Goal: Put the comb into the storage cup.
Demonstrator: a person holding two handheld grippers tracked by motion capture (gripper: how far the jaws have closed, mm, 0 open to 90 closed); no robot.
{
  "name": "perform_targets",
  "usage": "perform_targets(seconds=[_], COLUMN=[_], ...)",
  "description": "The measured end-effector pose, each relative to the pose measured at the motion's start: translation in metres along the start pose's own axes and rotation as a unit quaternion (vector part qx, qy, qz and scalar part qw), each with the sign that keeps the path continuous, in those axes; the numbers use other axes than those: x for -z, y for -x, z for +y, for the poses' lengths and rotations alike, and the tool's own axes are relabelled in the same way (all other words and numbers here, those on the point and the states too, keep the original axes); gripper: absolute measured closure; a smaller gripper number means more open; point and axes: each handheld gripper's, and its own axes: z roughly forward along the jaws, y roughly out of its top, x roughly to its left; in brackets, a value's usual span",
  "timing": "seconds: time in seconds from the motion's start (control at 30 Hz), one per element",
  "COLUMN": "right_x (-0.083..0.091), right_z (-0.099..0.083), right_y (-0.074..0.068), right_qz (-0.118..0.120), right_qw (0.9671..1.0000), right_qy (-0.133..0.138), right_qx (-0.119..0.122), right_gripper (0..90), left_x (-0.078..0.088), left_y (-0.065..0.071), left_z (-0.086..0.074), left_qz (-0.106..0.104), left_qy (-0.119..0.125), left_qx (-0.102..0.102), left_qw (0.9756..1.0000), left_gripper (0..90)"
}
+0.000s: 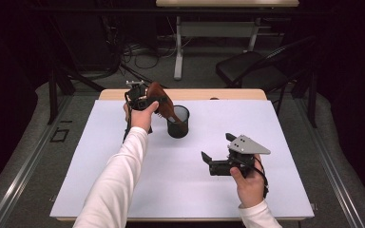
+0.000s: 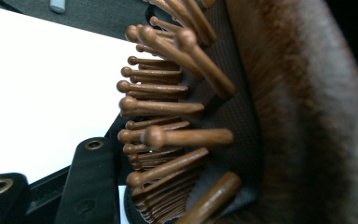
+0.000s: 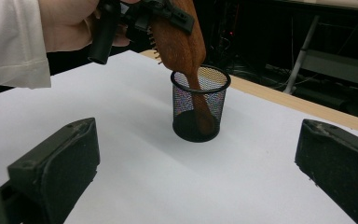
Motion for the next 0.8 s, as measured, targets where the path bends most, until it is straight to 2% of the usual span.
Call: perform_targets(seconds=[0.8], right_x=[-0.0010], right_z=[-0.0005], right_y=[-0.0010], right_qz=[0.002], right_qw=[1.0000], right_qy=[-0.002], right_qx=[0.000], right_gripper=[0.0], left_x=[0.0023], left_y=[-0.0049], left_z=[-0.0054], left_qz=[-0.012], left_qy=[0.011], left_qx=[0.006], left_qw=[0.9999], left_gripper=[46.5])
